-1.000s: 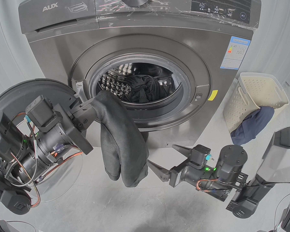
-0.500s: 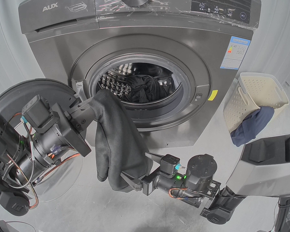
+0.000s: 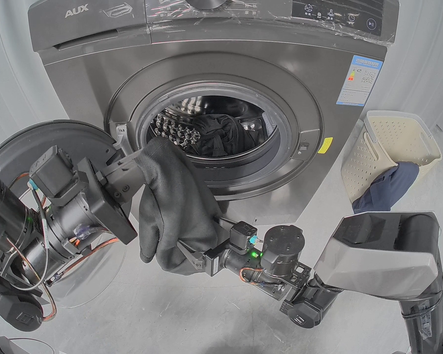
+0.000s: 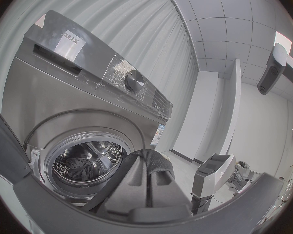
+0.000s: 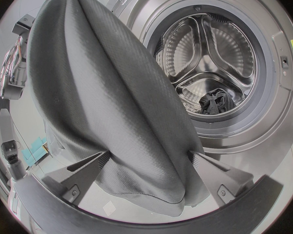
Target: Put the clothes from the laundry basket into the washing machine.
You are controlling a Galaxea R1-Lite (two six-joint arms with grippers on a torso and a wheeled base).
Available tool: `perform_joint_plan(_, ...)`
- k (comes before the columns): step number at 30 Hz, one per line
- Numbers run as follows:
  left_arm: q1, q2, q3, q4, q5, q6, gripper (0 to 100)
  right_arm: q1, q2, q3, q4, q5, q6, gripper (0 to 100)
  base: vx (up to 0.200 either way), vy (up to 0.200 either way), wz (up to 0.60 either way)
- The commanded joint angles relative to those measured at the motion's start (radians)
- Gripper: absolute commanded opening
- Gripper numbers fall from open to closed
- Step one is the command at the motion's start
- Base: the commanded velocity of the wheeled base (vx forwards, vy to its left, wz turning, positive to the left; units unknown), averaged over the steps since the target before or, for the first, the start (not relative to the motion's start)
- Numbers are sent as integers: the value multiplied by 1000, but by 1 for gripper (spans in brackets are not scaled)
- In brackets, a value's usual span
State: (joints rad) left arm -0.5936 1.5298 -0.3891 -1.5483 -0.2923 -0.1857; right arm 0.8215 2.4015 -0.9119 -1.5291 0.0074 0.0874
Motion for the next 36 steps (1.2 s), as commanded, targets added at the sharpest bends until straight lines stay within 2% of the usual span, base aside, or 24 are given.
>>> perform_joint_plan(1, 2, -3, 0, -1, -1, -1, 0, 1, 56, -56, 1, 0, 0, 100, 0, 0, 0)
perform_joint_plan(7, 3, -3, -5, 1, -1, -11, 0, 1, 84, -117, 0, 0, 3, 100, 0, 0, 0)
perform_joint_plan(8, 3, -3, -5, 1, -1, -18, 0, 2, 82, -117, -2, 0, 3, 0, 0, 0, 0)
perform_joint_plan(11, 6, 0, -5, -1, 1, -35, 0, 4, 79, -117, -6, 0, 3, 0, 0, 0, 0)
perform_joint_plan(13, 15, 9, -4, 2, 5, -60, 0, -4, 68, -108, -13, 0, 5, 0, 0, 0, 0)
perform_joint_plan(15, 21, 23, -7, 2, 12, -64, 0, -12, 51, -96, -16, -1, 8, 0, 0, 0, 0)
perform_joint_plan(20, 86, 62, -7, 4, 15, -58, 0, -45, -97, 27, -16, -12, 11, 0, 0, 0, 0)
perform_joint_plan(23, 100, 93, 9, 4, 15, -52, 0, -65, -199, 91, -11, -17, 12, 0, 0, 0, 0)
perform_joint_plan(27, 98, 130, 44, 4, 15, -50, 0, -76, -280, 119, -6, -37, 15, 0, 0, 0, 0)
perform_joint_plan(30, 100, 181, 104, 4, 12, -37, 0, -76, -326, 127, -5, -47, 28, 0, 0, 0, 0)
perform_joint_plan(36, 123, 267, 139, 2, 12, 22, 0, -68, -360, 139, -3, -52, 31, 0, 0, 0, 0)
